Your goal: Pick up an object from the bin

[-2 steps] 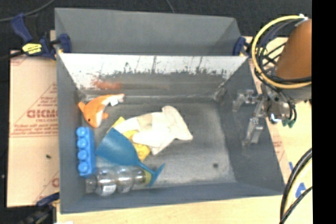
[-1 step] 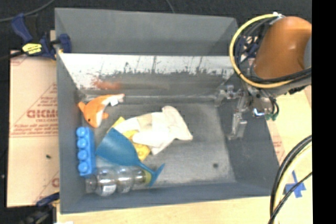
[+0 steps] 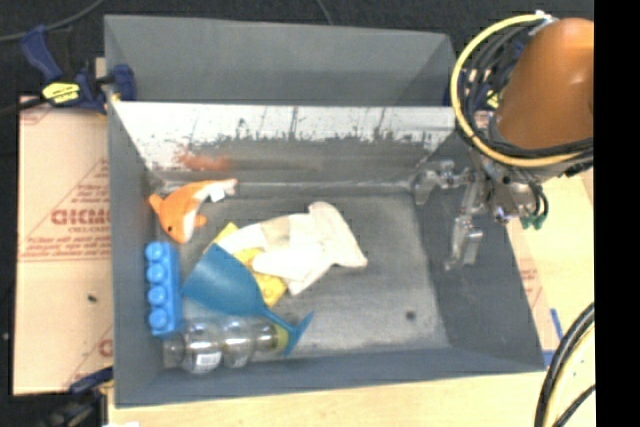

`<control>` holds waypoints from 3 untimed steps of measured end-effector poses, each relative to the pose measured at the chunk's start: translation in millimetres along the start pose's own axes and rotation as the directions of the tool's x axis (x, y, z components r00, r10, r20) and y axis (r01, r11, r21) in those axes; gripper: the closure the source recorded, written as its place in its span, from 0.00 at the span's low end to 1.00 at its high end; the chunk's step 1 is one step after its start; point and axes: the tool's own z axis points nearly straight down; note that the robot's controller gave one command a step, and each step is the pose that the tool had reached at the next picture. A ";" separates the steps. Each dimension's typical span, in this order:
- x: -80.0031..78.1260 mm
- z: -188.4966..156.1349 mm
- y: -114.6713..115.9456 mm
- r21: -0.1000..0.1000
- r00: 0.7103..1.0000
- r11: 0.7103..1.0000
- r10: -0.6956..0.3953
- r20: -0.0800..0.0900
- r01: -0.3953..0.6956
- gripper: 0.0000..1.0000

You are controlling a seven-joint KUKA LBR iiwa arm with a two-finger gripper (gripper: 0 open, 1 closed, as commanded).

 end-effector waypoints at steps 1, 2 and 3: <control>1.6 -15.3 2.0 0.002 1.000 1.000 0.016 0.005 -0.016 0.00; -9.5 56.7 15.2 0.001 1.000 1.000 0.023 0.010 -0.023 0.00; -5.3 53.7 16.7 0.001 0.997 0.997 -0.074 -0.003 0.074 0.00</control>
Offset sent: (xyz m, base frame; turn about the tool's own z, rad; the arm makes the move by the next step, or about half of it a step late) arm 0.0066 0.0106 -0.0700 0.0287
